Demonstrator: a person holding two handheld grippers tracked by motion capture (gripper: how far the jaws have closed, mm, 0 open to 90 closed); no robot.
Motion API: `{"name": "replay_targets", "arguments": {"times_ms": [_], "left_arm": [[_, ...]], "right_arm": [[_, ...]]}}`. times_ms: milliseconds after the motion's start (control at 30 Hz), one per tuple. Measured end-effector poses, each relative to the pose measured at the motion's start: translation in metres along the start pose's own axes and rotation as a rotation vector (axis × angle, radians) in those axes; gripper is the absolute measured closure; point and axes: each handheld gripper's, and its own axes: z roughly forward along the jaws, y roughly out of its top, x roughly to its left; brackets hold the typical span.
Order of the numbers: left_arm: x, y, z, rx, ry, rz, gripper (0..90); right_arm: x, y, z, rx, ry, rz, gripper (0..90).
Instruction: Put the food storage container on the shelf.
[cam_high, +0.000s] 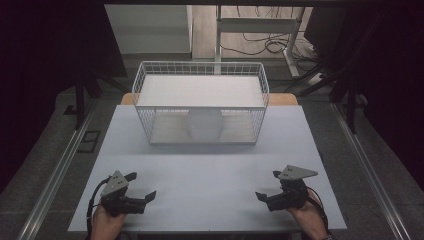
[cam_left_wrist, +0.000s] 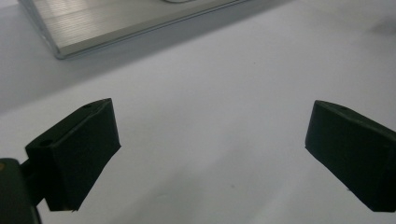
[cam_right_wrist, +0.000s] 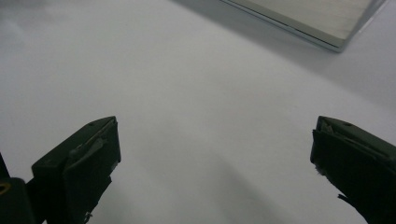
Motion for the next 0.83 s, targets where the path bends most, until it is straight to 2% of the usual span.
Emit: {"name": "replay_targets", "arguments": {"times_ms": [233,333,433,600,833], "left_arm": [[0.002,-0.006,-0.007,0.010,0.006,-0.018,2.6],[0.003,-0.008,-0.008,0.021,0.001,-0.033,2.2],[0.004,-0.009,-0.009,0.012,-0.004,-0.050,1.6],[0.006,-0.010,-0.009,0.010,-0.008,-0.066,1.6],[0.006,-0.009,-0.008,0.015,-0.010,-0.073,1.6]], "right_arm": [[-0.004,-0.017,-0.009,-0.001,-0.031,0.032,1.0],[-0.005,-0.024,-0.010,0.004,-0.033,0.047,0.6],[-0.005,-0.029,-0.010,0.021,-0.031,0.062,0.0],[-0.005,-0.033,-0.007,0.059,-0.014,0.086,0.0],[-0.005,-0.033,-0.007,0.061,-0.023,0.086,0.0]]}}
